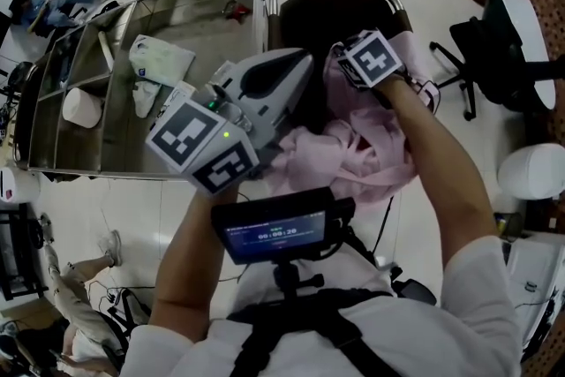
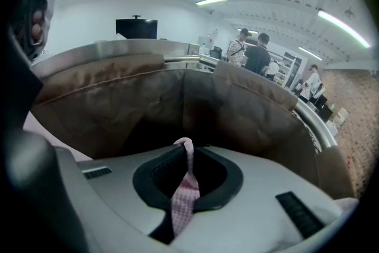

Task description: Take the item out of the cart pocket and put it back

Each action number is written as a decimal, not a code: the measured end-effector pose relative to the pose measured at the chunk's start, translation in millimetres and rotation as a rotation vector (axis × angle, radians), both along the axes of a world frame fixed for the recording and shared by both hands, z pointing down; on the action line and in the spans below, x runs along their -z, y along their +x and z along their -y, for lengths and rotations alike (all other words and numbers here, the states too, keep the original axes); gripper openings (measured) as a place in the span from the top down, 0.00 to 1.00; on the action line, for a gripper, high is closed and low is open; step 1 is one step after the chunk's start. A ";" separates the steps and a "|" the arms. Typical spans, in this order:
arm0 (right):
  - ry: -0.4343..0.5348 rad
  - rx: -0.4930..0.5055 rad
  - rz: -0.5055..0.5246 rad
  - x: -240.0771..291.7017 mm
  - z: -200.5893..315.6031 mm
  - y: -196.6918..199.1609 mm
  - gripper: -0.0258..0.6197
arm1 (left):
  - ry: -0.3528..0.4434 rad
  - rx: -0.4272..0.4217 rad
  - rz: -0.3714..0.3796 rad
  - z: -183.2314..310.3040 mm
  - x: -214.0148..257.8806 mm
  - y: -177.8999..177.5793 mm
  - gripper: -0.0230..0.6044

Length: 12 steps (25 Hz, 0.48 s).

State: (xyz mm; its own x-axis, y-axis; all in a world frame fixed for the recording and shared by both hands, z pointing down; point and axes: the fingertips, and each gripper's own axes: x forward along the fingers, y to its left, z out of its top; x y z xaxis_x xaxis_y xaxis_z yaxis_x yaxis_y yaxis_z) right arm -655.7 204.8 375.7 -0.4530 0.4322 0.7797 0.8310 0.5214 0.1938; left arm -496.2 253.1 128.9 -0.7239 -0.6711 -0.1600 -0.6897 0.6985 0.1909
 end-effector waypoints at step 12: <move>-0.003 0.031 -0.100 -10.8 -7.6 18.0 0.93 | -0.012 -0.028 -0.014 4.6 -2.1 2.3 0.95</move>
